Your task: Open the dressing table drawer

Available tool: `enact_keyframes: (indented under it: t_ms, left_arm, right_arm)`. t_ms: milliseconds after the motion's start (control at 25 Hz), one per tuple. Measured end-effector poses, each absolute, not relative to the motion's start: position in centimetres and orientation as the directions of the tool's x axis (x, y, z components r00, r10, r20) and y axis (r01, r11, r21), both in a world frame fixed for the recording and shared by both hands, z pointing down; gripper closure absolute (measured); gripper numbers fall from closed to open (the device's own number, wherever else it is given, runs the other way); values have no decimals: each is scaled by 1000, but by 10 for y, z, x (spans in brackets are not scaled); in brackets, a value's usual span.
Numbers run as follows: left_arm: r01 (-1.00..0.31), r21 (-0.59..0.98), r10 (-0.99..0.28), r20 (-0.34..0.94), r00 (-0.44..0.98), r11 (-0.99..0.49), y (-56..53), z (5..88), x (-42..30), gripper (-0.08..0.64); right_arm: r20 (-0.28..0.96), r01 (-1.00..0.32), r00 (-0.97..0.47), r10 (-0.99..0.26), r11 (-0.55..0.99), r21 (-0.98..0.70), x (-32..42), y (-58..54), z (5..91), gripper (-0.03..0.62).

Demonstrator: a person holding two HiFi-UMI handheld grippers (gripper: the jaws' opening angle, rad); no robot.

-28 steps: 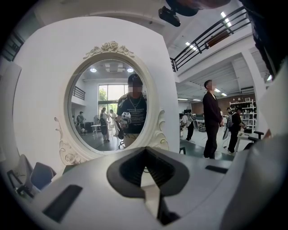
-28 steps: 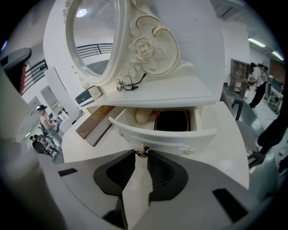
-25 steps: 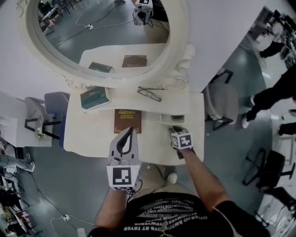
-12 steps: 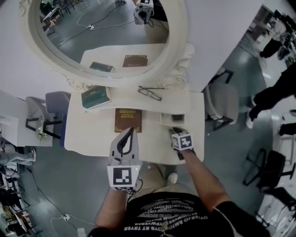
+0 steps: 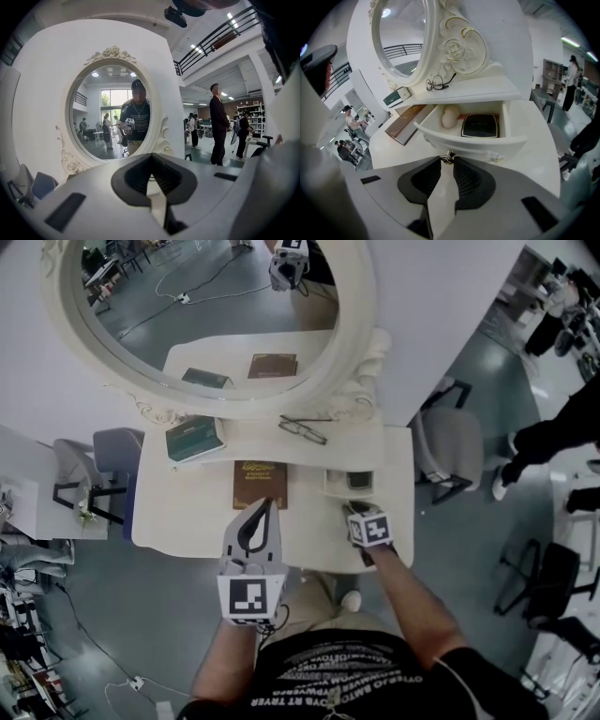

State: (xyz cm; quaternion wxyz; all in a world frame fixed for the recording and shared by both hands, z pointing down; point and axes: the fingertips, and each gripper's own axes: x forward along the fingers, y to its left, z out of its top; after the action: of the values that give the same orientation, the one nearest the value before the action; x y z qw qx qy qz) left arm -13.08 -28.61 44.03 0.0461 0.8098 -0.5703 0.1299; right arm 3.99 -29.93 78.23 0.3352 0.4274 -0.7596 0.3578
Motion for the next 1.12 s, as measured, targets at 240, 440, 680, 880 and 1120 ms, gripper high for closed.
enact_keyframes:
  t_ms: [240, 440, 680, 880, 1120]
  left_arm:
    - [-933, -71, -909, 264, 323, -352, -285, 439, -130, 558]
    - [-930, -71, -907, 259, 332, -361, -282, 437, -128, 558]
    - [-931, -71, -907, 264, 328, -357, -275, 437, -133, 558]
    - [-936, -72, -913, 257, 316, -344, -269, 433, -139, 558]
    - [-936, -69, -919, 227, 322, -345, -257, 423, -132, 558]
  right_arm:
    - [808, -891, -411, -422, 376, -257, 39, -297, 778, 511]
    - [801, -892, -411, -436, 375, -253, 38, -297, 779, 511]
    - [775, -895, -416, -476, 365, -256, 39, -298, 775, 503]
    - [755, -898, -402, -518, 385, -214, 53, -285, 755, 474]
    - [629, -883, -458, -628, 405, -237, 73, -269, 703, 493]
